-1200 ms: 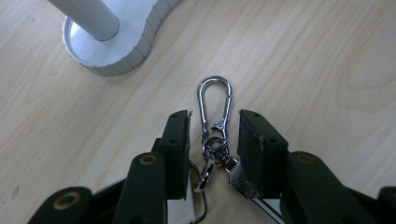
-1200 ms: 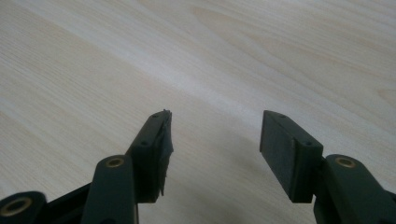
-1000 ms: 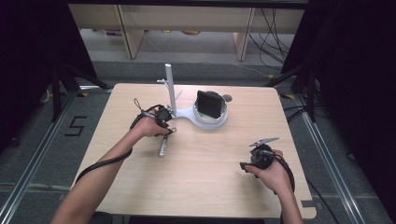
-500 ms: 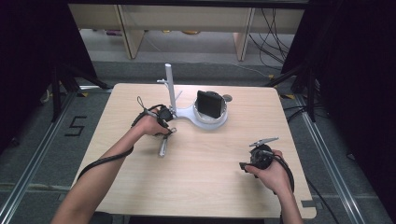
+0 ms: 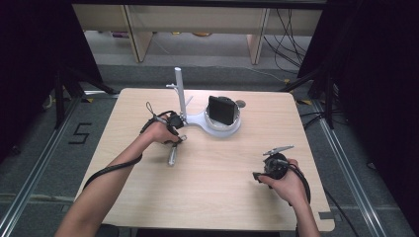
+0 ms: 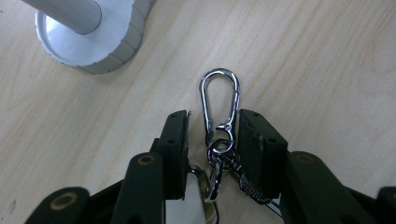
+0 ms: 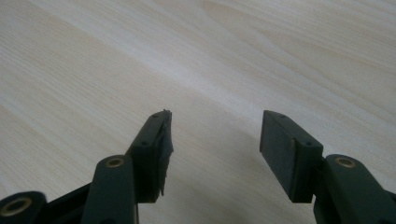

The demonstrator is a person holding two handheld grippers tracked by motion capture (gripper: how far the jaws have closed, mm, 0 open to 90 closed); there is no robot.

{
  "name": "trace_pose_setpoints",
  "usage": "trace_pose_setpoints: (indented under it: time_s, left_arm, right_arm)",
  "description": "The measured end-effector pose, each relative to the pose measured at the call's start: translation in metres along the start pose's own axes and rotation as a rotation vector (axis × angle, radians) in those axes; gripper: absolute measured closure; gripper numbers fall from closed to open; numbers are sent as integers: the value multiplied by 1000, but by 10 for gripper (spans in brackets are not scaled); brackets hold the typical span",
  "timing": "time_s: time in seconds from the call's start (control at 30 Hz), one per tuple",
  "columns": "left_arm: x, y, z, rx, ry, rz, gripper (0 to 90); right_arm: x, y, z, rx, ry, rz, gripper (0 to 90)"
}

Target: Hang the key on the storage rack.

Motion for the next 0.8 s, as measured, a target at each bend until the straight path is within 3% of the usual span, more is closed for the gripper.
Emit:
trace_pose_setpoints:
  time_s: [0.3,0.47,0.8]
  left_arm:
    - [0,0,0,-23,-26,5,678]
    - [0,0,1,-63,-76,14,727]
    - [3,0,-1,-61,-99,39,746]
  right_arm:
    - [0,0,0,1,3,2,448]
    - [0,1,0,2,-13,-4,449]
    - [-1,-1,0,-2,-7,6,449]
Point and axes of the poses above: each handheld gripper's, and its own axes: y roughly forward along the jaws, x roughly out of its top, z roughly to its left, the point moved 2 cm from there along y, roughly forward along the jaws, and after that the axes turned 3 degrees about x, right-handed, at the moved point
